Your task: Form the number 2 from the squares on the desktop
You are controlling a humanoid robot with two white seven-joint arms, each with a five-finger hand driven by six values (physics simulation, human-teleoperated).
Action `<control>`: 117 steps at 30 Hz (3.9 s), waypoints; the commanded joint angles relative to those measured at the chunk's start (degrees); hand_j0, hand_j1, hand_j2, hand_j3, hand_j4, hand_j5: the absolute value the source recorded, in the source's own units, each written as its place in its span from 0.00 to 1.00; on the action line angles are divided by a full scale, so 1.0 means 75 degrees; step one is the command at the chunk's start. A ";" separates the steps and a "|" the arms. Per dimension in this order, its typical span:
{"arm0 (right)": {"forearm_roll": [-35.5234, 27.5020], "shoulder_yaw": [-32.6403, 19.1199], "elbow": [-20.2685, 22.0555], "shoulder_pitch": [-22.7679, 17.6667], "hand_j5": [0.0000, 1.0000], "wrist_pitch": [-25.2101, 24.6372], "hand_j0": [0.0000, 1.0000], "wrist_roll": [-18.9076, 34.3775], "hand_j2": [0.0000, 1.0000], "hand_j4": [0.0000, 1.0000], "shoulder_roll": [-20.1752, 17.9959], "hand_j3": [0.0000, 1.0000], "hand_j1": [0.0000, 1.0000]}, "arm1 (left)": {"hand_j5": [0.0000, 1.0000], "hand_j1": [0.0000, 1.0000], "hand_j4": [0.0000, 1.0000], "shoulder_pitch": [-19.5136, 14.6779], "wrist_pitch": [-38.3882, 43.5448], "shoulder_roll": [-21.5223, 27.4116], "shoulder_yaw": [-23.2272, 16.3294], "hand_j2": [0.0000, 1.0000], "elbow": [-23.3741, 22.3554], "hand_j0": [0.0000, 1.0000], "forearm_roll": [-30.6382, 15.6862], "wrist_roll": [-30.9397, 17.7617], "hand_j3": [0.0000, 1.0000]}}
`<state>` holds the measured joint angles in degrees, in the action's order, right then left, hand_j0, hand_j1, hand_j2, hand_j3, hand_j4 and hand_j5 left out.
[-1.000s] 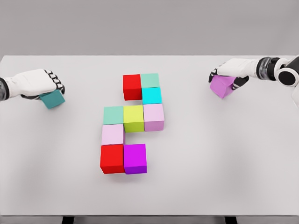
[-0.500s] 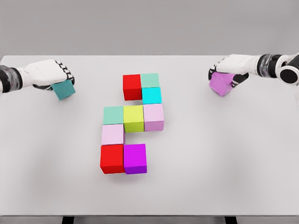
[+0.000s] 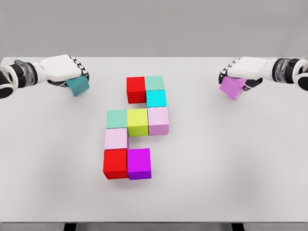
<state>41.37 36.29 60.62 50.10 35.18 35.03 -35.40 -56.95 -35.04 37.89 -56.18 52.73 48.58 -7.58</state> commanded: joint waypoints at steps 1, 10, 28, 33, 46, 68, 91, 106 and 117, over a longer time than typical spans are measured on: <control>-0.0102 -0.0011 0.0401 -0.0012 0.56 -0.0024 0.56 -0.0005 0.56 0.56 -0.0201 0.56 0.56 | 0.66 0.66 0.66 0.0000 0.0005 -0.0177 0.0026 0.66 -0.0128 0.66 -0.0031 -0.0032 0.66; -0.0137 -0.0034 0.1209 -0.0375 0.56 -0.0024 0.56 -0.0005 0.56 0.56 -0.0623 0.56 0.56 | 0.66 0.66 0.66 -0.0035 0.0005 -0.0376 0.0050 0.66 -0.0152 0.66 -0.0043 -0.0032 0.66; -0.0301 -0.0703 0.3401 -0.1547 0.56 -0.0024 0.56 -0.0005 0.56 0.56 -0.1432 0.56 0.56 | 0.68 0.68 0.68 -0.0094 0.0005 -0.0822 0.0061 0.68 0.0223 0.68 -0.0137 -0.0032 0.68; -0.0430 -0.0703 0.3800 -0.1711 0.56 -0.0024 0.56 -0.0005 0.56 0.56 -0.1631 0.56 0.56 | 0.68 0.68 0.68 0.0000 0.0005 -0.0822 0.0073 0.68 0.0575 0.68 -0.0149 -0.0032 0.68; -0.0524 -0.0714 0.5065 -0.2297 0.55 -0.0024 0.55 -0.0005 0.55 0.55 -0.1865 0.55 0.55 | 0.69 0.69 0.69 0.0117 0.0005 -0.0693 0.0061 0.69 0.1020 0.69 -0.0172 -0.0032 0.69; -0.1414 -0.0620 0.5405 -0.3199 0.55 -0.0024 0.55 -0.0005 0.55 0.55 -0.1760 0.55 0.55 | 0.75 0.75 0.75 0.0352 0.0005 -0.0435 0.0061 0.75 0.1313 0.75 -0.0172 -0.0032 0.75; -0.2668 -0.0585 0.5440 -0.3528 0.55 -0.0024 0.55 -0.0005 0.55 0.55 -0.1479 0.55 0.55 | 1.00 1.00 1.00 0.0375 0.0005 -0.0377 0.0108 1.00 0.1243 1.00 -0.0289 0.0003 1.00; -0.3020 -0.0550 0.5440 -0.3762 0.60 -0.0024 0.60 -0.0005 0.60 0.60 -0.1502 0.60 0.60 | 0.84 0.84 0.84 0.1242 0.0005 0.1416 0.1175 0.84 0.1383 0.84 -0.0606 0.0039 0.84; -0.3020 -0.0550 0.5440 -0.3750 0.98 -0.0024 0.98 -0.0005 0.98 0.98 -0.1561 0.98 0.98 | 0.84 0.84 0.84 0.1535 0.0005 0.1311 0.1116 0.84 0.1395 0.84 -0.0559 0.0039 0.84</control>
<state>19.09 32.18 101.41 21.97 35.16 35.02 -47.02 -45.44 -35.04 47.74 -47.79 63.10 44.65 -7.33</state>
